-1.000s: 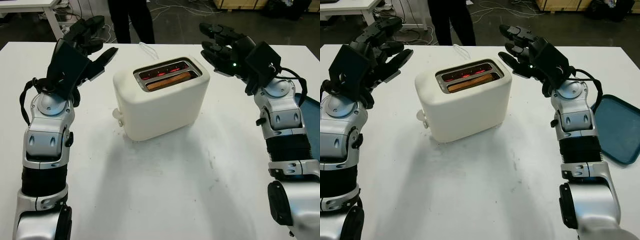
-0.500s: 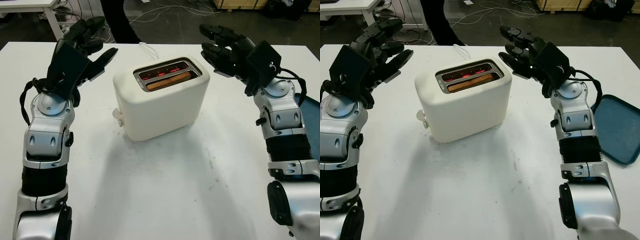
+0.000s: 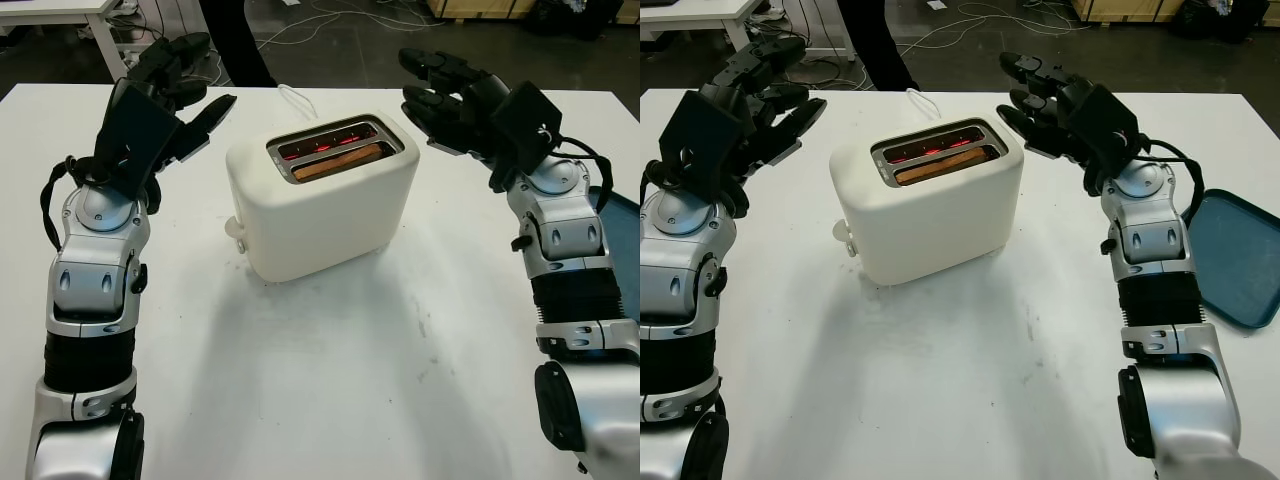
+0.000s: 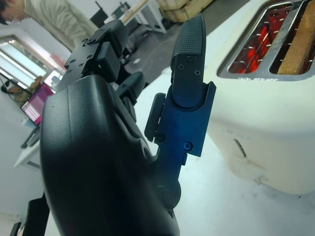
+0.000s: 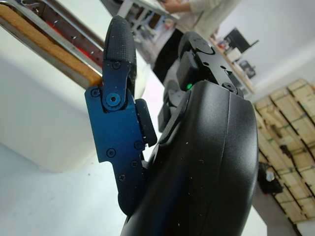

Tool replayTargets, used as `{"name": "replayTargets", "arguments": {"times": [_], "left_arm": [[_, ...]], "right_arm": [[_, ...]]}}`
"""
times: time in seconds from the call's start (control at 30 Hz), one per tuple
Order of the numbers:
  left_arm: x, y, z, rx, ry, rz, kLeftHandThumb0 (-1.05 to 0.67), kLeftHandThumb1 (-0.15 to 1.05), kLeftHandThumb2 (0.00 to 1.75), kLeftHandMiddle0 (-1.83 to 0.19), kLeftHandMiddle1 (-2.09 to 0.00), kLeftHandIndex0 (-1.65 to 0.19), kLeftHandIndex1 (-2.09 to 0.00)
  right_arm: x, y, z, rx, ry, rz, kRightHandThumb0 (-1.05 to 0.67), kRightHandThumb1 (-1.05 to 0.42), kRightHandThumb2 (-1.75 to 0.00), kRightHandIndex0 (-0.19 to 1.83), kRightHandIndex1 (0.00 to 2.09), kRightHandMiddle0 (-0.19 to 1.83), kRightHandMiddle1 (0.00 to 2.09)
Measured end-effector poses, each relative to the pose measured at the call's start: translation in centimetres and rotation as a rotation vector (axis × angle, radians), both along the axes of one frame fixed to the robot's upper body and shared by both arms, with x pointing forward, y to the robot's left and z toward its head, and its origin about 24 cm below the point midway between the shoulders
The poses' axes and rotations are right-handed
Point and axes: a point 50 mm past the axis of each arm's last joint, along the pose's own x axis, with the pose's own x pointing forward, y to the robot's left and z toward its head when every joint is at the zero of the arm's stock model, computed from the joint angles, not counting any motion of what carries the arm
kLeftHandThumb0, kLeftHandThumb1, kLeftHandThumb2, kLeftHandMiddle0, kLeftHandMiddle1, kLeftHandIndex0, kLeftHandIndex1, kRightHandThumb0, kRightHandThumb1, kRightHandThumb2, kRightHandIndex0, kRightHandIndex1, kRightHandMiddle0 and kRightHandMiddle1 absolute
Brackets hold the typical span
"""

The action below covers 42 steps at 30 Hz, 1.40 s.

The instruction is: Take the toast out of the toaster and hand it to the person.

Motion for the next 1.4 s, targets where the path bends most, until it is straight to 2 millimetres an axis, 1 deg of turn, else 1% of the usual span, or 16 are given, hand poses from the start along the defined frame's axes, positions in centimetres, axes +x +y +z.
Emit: {"name": "replayTargets", "arguments": {"times": [1.17, 1.4], "left_arm": [[0.05, 0.09, -0.04, -0.001, -0.003, 0.0, -0.63, 0.92, 0.15, 0.0, -0.89, -0.16, -0.47], [-0.05, 0.16, 0.02, -0.001, -0.003, 0.004, -0.61, 0.92, 0.14, 0.0, -0.88, -0.15, -0.47]], "right_arm": [[0.01, 0.07, -0.05, -0.021, 0.002, 0.004, -0.65, -0.92, -0.39, 0.23, 0.02, 0.25, 0.01], [0.0, 0.06, -0.04, -0.02, 0.002, 0.004, -0.65, -0.92, -0.4, 0.23, 0.02, 0.25, 0.0]]}}
